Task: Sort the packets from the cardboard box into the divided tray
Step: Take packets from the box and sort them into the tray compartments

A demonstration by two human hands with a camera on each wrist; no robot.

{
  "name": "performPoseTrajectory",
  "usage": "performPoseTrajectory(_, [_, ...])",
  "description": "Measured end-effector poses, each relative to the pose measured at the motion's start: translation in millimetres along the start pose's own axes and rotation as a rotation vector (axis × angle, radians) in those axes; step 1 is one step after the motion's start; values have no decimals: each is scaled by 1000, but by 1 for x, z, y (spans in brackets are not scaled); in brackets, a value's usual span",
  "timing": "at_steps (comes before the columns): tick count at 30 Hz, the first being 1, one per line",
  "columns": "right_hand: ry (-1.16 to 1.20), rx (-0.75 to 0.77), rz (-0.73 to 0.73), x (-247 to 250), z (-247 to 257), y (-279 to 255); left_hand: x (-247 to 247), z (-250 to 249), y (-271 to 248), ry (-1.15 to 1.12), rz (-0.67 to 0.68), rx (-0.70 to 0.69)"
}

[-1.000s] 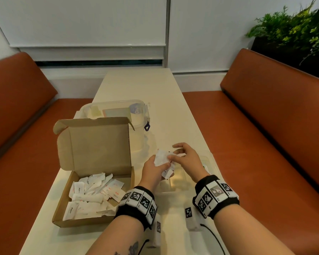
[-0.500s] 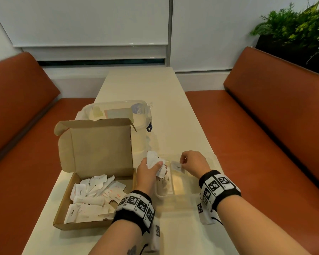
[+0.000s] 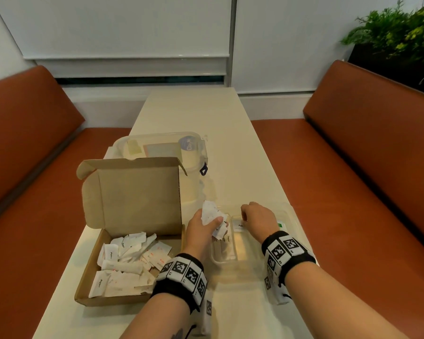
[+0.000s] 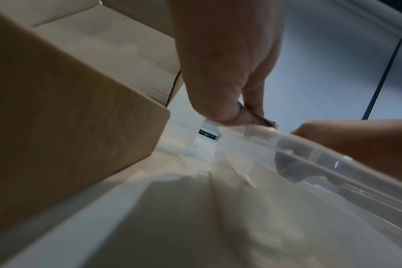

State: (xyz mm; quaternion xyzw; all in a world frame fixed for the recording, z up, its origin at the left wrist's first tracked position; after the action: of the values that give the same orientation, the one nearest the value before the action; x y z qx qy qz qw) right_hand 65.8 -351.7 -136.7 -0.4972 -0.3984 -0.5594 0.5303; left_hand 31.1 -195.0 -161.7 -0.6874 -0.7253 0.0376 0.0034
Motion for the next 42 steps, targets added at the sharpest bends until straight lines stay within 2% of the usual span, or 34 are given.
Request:
performPoseTrajectory(9, [76, -39, 20, 2, -6, -5, 0, 1, 0, -4, 10, 13])
performPoseTrajectory(12, [362, 14, 14, 20, 5, -11, -1, 0, 0, -38, -12, 15])
performPoseTrajectory(15, [686, 59, 105, 30, 23, -24, -3, 0, 0, -74, -40, 9])
performPoseTrajectory(18, [814, 69, 200, 28, 36, -32, -5, 0, 0, -72, -60, 24])
performPoseTrajectory(22, [776, 14, 232, 21, 31, -34, -12, 3, -4, -217, -59, 107])
performPoseTrajectory(27, [875, -69, 216, 18, 11, -32, -27, 3, -13, -474, -12, 188])
performPoseTrajectory(31, [982, -90, 211, 22, 3, -30, -27, 1, -12, -447, -31, 164])
performPoseTrajectory(36, [997, -123, 170, 30, -9, -27, -22, 2, -9, -327, -43, 136])
performPoseTrajectory(39, [879, -107, 150, 39, -13, -25, -16, -1, -5, -139, -40, 60])
performPoseTrajectory(42, [707, -68, 212, 47, -10, -22, -10, -6, -8, -126, -85, 46])
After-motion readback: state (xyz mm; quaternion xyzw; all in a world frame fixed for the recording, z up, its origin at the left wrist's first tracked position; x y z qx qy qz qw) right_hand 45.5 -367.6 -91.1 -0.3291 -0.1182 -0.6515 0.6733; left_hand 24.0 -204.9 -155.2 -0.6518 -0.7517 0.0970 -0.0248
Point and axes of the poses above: each hand's wrist, its own y-axis towards the middle knuckle, its own x-axis out of the back of the hand, z = x × y, the point moved 10 cm from there along y, towards the middle knuckle, and after that the axes turned 12 degrees about -x, right-handed, at the moved point
